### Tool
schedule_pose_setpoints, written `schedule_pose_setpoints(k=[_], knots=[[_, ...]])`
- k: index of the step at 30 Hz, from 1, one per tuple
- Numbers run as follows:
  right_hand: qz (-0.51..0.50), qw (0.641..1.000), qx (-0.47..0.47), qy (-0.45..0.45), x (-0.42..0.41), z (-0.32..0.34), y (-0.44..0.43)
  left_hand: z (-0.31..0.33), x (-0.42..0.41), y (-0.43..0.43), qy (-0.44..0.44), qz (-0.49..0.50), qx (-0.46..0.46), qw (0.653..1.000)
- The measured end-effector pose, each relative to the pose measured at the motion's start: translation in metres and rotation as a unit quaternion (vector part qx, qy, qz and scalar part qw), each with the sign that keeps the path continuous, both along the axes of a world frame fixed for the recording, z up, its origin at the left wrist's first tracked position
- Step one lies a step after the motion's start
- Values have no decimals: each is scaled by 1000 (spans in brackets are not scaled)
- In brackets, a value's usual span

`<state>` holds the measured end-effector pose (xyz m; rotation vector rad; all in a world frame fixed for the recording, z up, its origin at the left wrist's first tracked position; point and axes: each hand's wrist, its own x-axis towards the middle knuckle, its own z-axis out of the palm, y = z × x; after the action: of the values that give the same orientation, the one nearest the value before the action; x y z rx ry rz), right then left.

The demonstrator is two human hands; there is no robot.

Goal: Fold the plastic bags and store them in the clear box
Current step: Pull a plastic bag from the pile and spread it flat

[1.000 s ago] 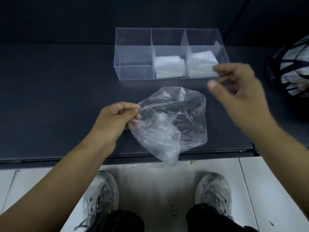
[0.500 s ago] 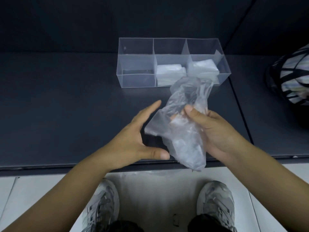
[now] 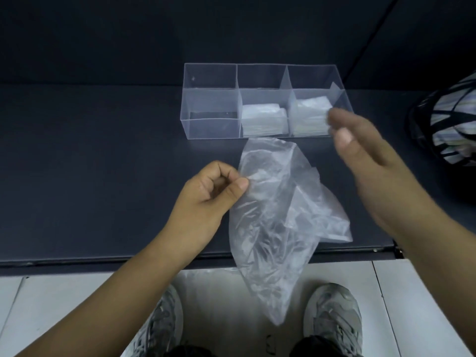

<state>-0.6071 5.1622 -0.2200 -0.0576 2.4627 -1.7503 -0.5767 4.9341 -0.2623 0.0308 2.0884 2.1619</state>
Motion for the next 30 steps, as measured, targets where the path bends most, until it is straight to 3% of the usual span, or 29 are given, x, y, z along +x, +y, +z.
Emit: schedule_pose_setpoints(k=[2,5,9,12,16,20,22,25,30], knots=[[132,989,70,-13,-2,10,-4,2,0,1,4,-3,-3,1000],[181,980,59,-59,-4,10,-17,5,0,0,9,4,-15,1000],[119,990,24,-76,-9,1,-15,6,-2,-10,-23,62,-48,997],[102,991,-13,-82,-11,-2,-14,10,-7,-18,-74,22,-92,993],[151,982,-65,-93,-9,-5,-26,14,-13,-20,-124,-76,-66,987],[133,974,-117,-143,-9,-8,-28,11,-13,-14,-110,16,8,994],[134,974,-92,-156,-5,-11,-26,8,-13,-15,-85,53,1,995],[181,975,18,-125,9,-18,-31,6,-11,-14,-70,75,1,995],[9,998,-27,-62,8,-34,-36,2,-9,-11,-60,105,-29,992]])
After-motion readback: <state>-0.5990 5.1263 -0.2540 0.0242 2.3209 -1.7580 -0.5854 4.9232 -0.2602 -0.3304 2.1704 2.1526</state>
